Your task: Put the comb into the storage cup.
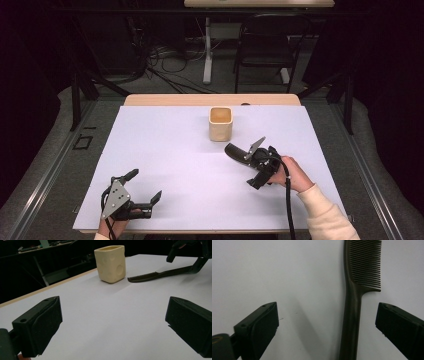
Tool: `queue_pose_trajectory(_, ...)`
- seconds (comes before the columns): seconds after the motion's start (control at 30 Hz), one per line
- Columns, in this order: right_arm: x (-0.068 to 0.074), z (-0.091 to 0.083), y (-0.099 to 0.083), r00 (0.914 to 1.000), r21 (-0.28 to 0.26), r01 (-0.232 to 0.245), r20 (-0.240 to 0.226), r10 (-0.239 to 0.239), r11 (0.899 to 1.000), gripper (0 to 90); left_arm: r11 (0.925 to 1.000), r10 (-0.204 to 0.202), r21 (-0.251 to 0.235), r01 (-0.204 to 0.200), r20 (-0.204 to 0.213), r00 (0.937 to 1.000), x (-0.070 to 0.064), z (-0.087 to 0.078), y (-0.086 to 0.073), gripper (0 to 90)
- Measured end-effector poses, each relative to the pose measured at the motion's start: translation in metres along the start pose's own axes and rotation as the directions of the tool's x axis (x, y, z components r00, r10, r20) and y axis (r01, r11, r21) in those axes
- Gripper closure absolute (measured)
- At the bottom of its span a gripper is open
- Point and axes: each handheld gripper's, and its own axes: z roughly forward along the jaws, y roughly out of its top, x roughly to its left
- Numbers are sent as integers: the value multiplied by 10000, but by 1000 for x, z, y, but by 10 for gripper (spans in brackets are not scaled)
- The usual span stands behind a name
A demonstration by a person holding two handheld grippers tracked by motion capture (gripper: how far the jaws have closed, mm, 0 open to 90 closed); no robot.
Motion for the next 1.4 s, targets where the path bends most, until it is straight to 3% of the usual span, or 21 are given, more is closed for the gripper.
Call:
queue_pose_trajectory(0.03, 0, 0, 0, 10000, 0, 0, 0, 0, 10000, 56, 10000, 0, 0, 0, 0, 10000, 0, 0, 0, 7)
queue_pose_trajectory(0.07, -1, 0, 1, 9998, 110, -102, 162, 101, 9999, 152, 10000, 8, 2, -8, -6, 10000, 0, 0, 0, 7)
queue_pose_trajectory(0.17, -4, 0, 1, 9995, 125, -113, 304, 109, 9999, 189, 10000, 23, 22, -23, -12, 10000, 0, 0, 0, 8)
queue_pose_trajectory(0.27, -7, -1, 4, 9985, 346, -253, 501, 235, 9991, 321, 10000, 31, 11, -31, -8, 10000, 0, 0, 0, 7)
queue_pose_trajectory(0.33, -7, 0, 5, 9982, 405, -329, 510, 308, 9986, 347, 10000, 11, 3, -11, -4, 10000, 0, 0, 0, 8)
queue_pose_trajectory(0.4, -9, 2, 8, 9973, 651, -285, 695, 240, 9975, 445, 10000, 26, 14, -26, 13, 10000, 0, 1, 0, 8)
queue_pose_trajectory(0.73, -15, 11, 16, 9966, 1411, -297, 797, 185, 9896, 570, 10000, 18, 13, -18, 15, 10000, 0, 0, 0, 8)
queue_pose_trajectory(0.77, -15, 12, 18, 9967, 1569, -323, 789, 201, 9871, 613, 10000, 13, -1, -13, 25, 10000, 0, 1, 0, 8)
queue_pose_trajectory(0.87, -16, 14, 20, 9971, 1638, -198, 753, 75, 9863, 631, 10000, 11, -12, -11, 41, 10000, 0, 1, 0, 8)
queue_pose_trajectory(1.0, -18, 18, 23, 9965, 1955, -218, 836, 55, 9805, 638, 10000, 15, -13, -15, 56, 10000, 0, 0, 0, 8)
queue_pose_trajectory(1.03, -19, 19, 25, 9958, 2252, -238, 920, 31, 9740, 643, 10000, 4, -4, -4, 46, 10000, 0, 0, 0, 8)
queue_pose_trajectory(1.1, -20, 21, 26, 9958, 2276, -144, 910, -65, 9736, 648, 10000, -1, -19, 1, 57, 10000, 0, 0, 0, 8)
queue_pose_trajectory(1.4, -22, 28, 29, 9951, 2651, -348, 981, 90, 9636, 652, 10000, 45, 2, -45, 99, 9999, 0, 0, 0, 8)
